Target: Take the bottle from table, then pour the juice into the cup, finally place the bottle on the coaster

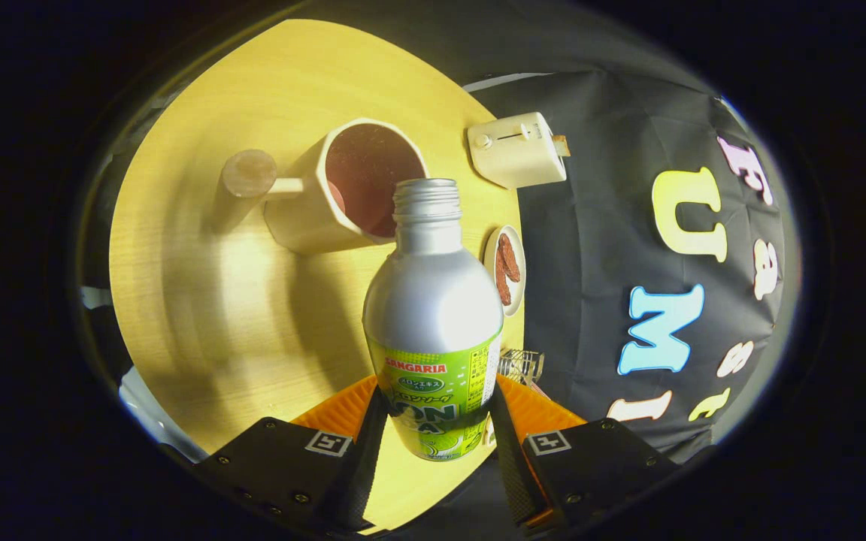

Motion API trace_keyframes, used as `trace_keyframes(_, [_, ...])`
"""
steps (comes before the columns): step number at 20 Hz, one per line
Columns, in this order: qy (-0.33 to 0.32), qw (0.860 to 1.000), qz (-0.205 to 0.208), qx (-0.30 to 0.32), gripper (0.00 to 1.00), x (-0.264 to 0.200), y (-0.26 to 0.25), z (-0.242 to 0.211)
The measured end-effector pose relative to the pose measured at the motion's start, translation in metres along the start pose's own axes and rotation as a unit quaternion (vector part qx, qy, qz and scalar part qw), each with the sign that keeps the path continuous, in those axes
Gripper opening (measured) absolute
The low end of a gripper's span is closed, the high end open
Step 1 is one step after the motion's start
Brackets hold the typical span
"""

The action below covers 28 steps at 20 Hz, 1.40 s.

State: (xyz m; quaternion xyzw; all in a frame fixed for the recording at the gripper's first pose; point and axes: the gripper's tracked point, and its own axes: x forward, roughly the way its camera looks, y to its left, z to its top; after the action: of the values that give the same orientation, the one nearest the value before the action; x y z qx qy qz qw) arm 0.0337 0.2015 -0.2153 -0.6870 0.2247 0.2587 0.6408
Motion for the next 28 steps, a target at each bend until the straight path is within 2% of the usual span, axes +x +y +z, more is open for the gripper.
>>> trace_keyframes(14, [0.047, 0.994, -0.005, -0.096, 0.7, -0.004, -0.016, -0.004])
trace_keyframes(28, [0.071, 0.986, -0.014, -0.149, 0.7, 0.002, -0.03, -0.004])
